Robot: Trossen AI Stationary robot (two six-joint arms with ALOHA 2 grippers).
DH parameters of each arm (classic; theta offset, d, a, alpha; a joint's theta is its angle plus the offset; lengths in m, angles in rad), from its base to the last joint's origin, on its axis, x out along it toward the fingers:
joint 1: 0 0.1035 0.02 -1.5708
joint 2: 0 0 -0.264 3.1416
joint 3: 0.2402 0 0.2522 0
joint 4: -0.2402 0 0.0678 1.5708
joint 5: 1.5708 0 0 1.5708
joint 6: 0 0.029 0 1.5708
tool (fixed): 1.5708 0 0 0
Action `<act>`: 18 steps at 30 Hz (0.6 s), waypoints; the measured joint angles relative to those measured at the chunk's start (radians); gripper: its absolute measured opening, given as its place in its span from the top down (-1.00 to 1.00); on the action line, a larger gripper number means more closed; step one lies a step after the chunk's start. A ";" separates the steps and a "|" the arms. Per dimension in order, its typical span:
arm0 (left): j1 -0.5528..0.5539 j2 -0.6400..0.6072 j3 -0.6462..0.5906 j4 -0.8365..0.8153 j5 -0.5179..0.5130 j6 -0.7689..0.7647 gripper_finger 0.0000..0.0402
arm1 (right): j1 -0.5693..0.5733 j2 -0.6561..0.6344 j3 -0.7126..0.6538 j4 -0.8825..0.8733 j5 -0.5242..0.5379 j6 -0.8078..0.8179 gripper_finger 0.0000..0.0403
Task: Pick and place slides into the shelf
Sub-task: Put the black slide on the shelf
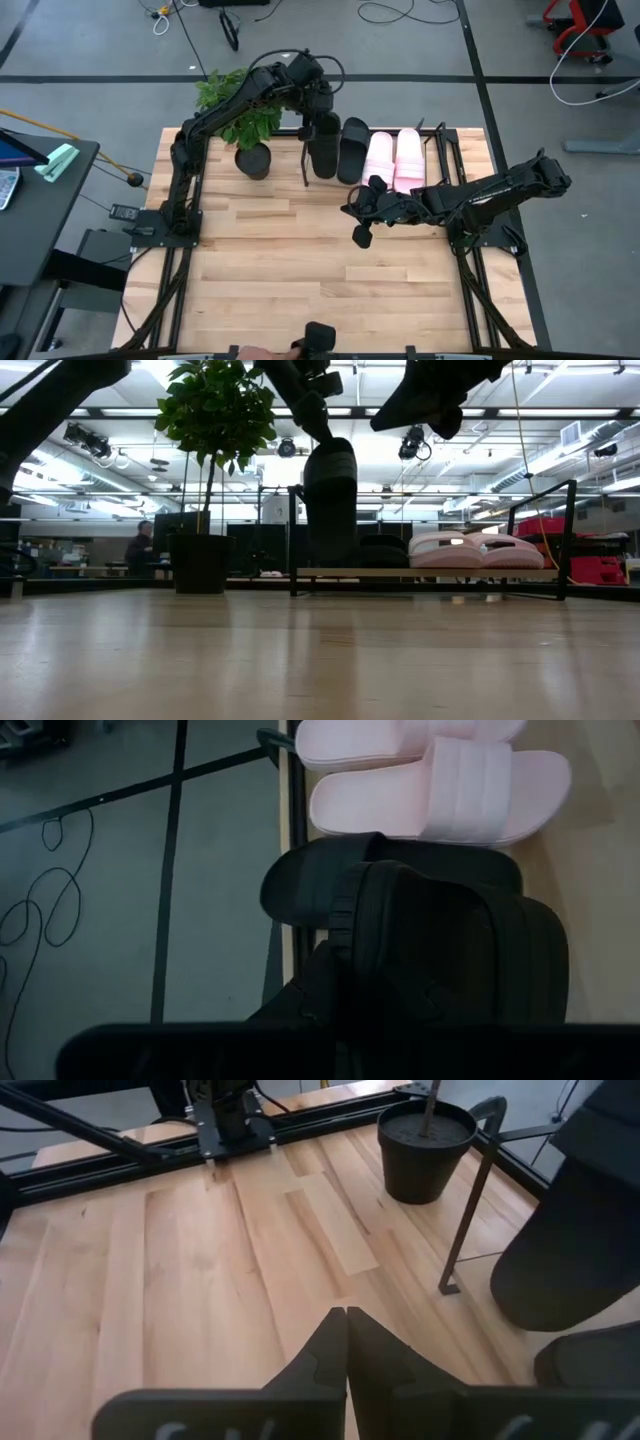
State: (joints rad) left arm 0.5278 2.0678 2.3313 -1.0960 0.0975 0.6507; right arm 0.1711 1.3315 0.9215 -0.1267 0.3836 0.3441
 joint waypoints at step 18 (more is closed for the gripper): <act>-0.005 0.056 0.000 0.066 -0.050 0.016 0.79 | 0.000 0.000 -0.001 0.001 0.000 0.002 0.95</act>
State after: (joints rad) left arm 0.5232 2.1233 2.3315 -1.0301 0.0471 0.6670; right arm 0.1711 1.3315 0.9207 -0.1261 0.3836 0.3460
